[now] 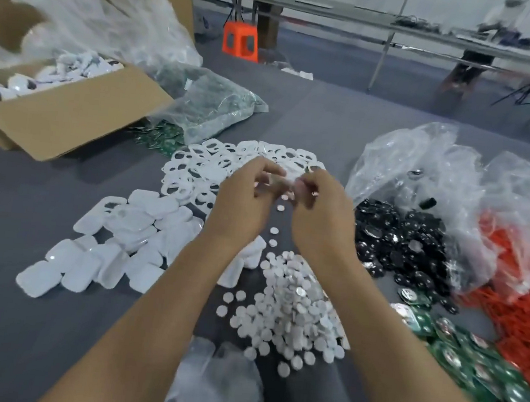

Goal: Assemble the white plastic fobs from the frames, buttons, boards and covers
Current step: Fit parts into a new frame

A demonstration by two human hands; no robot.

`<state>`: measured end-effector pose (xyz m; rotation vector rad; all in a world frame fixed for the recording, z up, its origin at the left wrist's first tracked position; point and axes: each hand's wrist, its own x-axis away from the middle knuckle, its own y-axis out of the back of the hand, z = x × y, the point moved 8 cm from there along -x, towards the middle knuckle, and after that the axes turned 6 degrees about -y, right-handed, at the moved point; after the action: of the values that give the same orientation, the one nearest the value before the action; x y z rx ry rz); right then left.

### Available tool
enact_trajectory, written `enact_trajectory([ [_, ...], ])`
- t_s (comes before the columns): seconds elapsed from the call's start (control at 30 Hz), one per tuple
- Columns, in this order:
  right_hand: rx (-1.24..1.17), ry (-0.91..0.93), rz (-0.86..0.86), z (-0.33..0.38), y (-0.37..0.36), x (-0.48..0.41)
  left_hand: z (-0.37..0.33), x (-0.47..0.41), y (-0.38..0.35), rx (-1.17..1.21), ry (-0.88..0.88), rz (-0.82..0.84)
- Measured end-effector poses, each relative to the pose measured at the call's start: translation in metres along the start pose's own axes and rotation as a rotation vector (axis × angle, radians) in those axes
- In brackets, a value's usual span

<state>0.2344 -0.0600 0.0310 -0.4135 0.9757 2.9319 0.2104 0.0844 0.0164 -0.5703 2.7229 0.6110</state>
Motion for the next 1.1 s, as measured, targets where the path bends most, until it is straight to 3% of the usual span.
enact_trajectory([
  [0.13,-0.529,-0.312,0.028,-0.020,0.063,0.105,-0.050,0.087,-0.002,0.320,0.064,0.112],
  [0.23,-0.746,-0.444,0.001,-0.041,0.102,0.185,-0.069,0.162,-0.026,0.548,0.241,0.228],
  [0.3,-0.655,-0.452,0.023,-0.057,0.126,0.235,-0.075,0.211,-0.045,0.537,0.304,0.322],
  [0.4,-0.270,-0.423,0.042,-0.088,0.162,0.300,-0.085,0.276,-0.071,0.280,0.226,0.470],
  [0.53,0.009,-0.493,0.005,-0.118,0.189,0.363,-0.103,0.340,-0.098,0.096,0.110,0.531],
  [0.7,0.118,-0.443,-0.091,-0.129,0.191,0.393,-0.117,0.369,-0.114,-0.047,-0.058,0.501],
  [0.83,0.201,-0.416,-0.021,-0.136,0.199,0.381,-0.120,0.362,-0.119,-0.128,-0.123,0.539],
  [0.97,0.154,-0.403,-0.212,-0.155,0.243,0.346,-0.140,0.337,-0.132,-0.134,-0.196,0.465],
  [1.1,0.155,-0.470,-0.337,-0.195,0.275,0.286,-0.172,0.306,-0.195,-0.070,-0.262,0.480],
])
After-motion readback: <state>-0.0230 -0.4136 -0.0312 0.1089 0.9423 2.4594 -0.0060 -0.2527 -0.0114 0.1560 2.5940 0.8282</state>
